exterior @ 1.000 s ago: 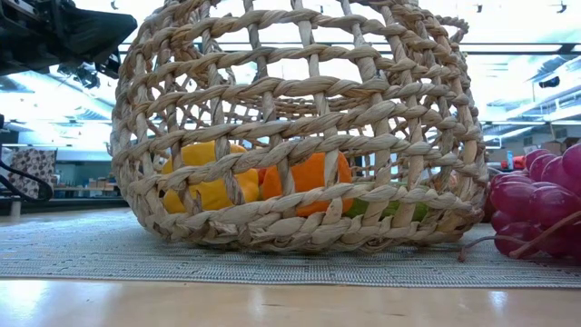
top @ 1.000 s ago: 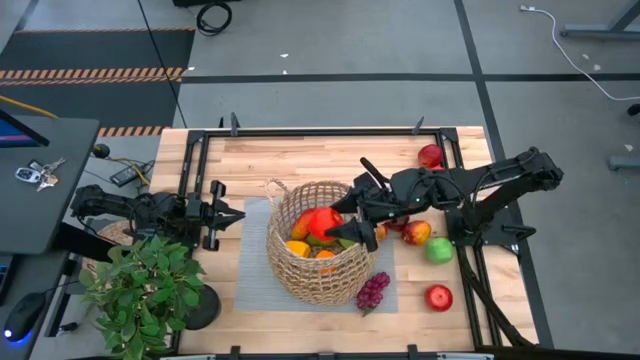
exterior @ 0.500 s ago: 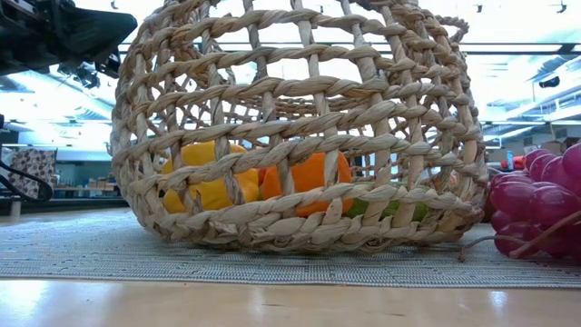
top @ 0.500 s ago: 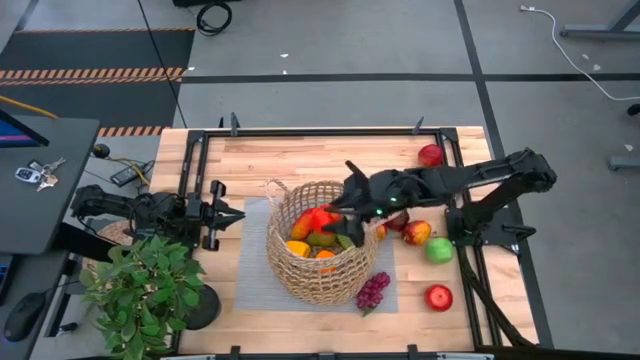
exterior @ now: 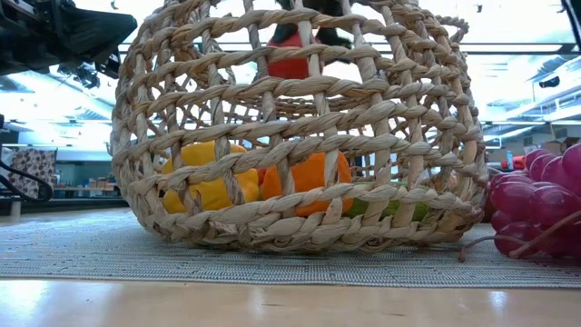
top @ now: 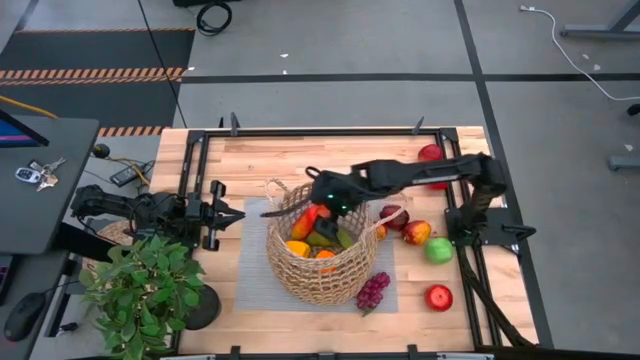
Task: Build produce basket
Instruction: Put the middle red apple into the brown basket
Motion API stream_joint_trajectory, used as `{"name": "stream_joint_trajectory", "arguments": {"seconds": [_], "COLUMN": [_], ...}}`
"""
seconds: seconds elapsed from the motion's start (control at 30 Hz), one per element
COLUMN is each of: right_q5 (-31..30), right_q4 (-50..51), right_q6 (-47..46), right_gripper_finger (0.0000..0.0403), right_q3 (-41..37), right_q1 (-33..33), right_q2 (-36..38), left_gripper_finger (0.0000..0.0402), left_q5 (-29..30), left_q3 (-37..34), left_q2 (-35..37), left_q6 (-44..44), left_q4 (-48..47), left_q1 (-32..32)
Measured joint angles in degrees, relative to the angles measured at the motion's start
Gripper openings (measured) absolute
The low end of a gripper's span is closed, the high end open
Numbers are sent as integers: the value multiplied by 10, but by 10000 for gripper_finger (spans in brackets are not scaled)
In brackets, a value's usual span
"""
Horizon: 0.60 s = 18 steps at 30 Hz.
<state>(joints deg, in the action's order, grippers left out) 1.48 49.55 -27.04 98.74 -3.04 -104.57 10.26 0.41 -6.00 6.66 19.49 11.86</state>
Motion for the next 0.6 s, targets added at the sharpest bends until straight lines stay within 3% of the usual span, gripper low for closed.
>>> {"name": "stream_joint_trajectory", "arguments": {"seconds": [0.2,0.43,0.6], "right_q5": [60,62,67], "right_q4": [2,1,1], "right_q6": [52,164,177], "right_gripper_finger": [332,334,342], "right_q3": [6,6,7], "right_q1": [8,-7,-15], "right_q2": [-53,-106,-133], "left_gripper_finger": [36,28,33], "left_q5": [0,0,0], "left_q3": [0,0,0], "left_q2": [0,0,0], "left_q6": [0,0,0], "left_q4": [0,0,0], "left_q1": [0,0,0]}}
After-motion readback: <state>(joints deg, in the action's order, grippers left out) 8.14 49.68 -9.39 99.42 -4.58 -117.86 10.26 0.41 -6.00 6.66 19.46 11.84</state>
